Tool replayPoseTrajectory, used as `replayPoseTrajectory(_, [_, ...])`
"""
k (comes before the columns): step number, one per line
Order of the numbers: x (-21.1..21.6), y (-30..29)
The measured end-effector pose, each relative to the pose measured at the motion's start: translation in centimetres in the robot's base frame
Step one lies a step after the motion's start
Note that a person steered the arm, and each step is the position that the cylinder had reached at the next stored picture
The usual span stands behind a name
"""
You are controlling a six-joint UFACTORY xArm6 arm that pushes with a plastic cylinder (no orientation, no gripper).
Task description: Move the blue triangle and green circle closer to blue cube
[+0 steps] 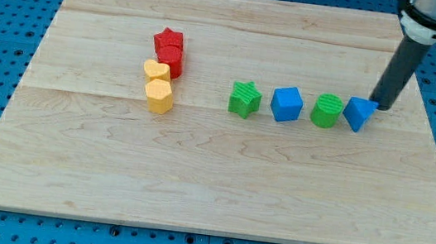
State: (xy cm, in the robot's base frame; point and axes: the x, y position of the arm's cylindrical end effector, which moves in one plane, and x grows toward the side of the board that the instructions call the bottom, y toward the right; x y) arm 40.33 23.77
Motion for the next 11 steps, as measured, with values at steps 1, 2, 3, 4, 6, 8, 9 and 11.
replayPoseTrajectory(1, [0.4, 4.1])
replayPoseTrajectory(2, [1.5, 3.7])
replayPoseTrajectory(3, [1.6, 0.7])
replayPoseTrajectory(4, [1.6, -1.1])
replayPoseTrajectory(6, [2.0, -1.4])
replayPoseTrajectory(8, [2.4, -3.6])
replayPoseTrajectory(9, [2.4, -4.4])
replayPoseTrajectory(11, [4.7, -4.5])
